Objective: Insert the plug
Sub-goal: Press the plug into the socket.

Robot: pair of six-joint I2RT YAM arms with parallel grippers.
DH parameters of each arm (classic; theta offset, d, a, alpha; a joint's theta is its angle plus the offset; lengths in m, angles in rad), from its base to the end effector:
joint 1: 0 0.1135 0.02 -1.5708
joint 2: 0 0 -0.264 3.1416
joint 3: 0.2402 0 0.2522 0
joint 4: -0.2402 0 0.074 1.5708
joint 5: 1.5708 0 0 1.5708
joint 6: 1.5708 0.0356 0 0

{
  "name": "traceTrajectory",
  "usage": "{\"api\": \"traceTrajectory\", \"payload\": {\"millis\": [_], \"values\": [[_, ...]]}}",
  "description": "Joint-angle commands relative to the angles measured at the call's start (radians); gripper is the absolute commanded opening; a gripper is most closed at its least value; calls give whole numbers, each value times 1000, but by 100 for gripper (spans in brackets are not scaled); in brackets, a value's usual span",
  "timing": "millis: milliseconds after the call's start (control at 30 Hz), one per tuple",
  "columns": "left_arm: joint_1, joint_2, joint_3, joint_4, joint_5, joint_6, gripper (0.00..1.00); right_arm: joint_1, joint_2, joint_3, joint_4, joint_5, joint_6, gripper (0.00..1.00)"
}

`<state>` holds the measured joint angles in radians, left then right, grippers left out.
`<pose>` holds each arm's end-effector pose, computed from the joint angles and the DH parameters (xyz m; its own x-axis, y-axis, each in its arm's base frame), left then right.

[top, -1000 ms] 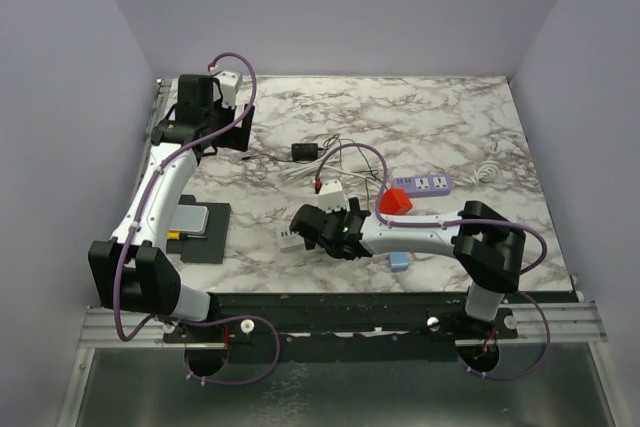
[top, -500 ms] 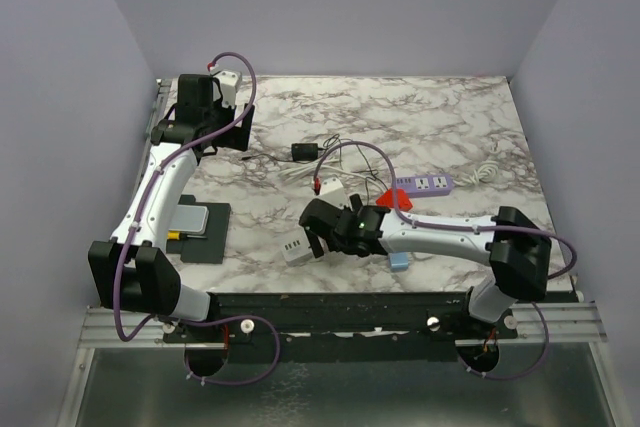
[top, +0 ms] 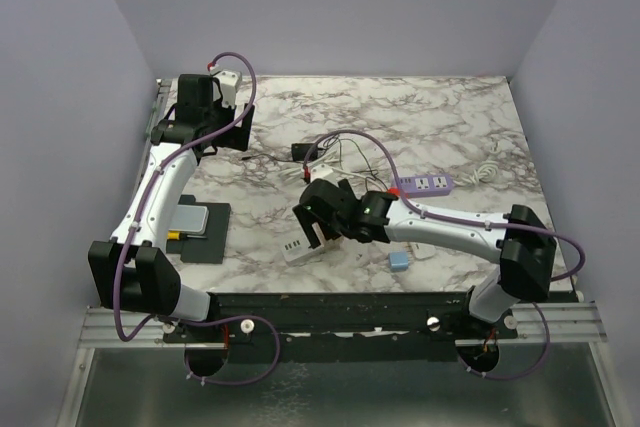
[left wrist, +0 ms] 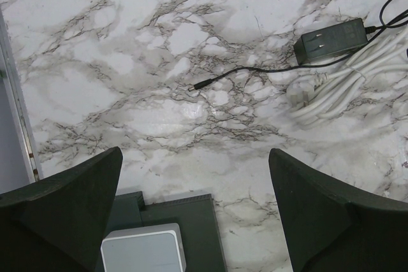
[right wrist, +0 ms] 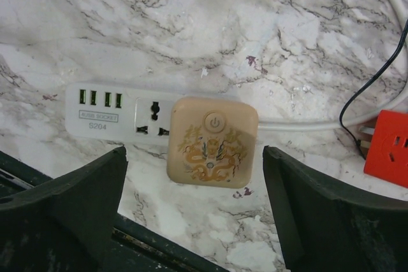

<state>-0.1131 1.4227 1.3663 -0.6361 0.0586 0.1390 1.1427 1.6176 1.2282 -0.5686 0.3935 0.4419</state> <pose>0.3111 -0.0374 0.3508 -0.6064 0.2081 -0.7674 0.2438 0.9673 0.0696 0.1549 0.3066 0.2523 -0.6272 -0.4230 -0.6541 -0.5315 0.8462 -0.0376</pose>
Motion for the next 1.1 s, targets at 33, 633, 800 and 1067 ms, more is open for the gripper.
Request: {"api": "traceTrajectory", "payload": {"millis": [33, 633, 800, 1067], "values": [[4, -36, 1, 4, -20, -6, 99, -25, 38, 26, -10, -56, -53, 86], [4, -44, -1, 13, -19, -10, 99, -26, 42, -55, -16, -75, -21, 38], [4, -44, 1, 13, -16, -13, 99, -25, 44, -85, -23, -83, -17, 14], [4, -43, 7, 15, -11, -14, 99, -26, 58, -142, -36, -162, -20, 1]]}}
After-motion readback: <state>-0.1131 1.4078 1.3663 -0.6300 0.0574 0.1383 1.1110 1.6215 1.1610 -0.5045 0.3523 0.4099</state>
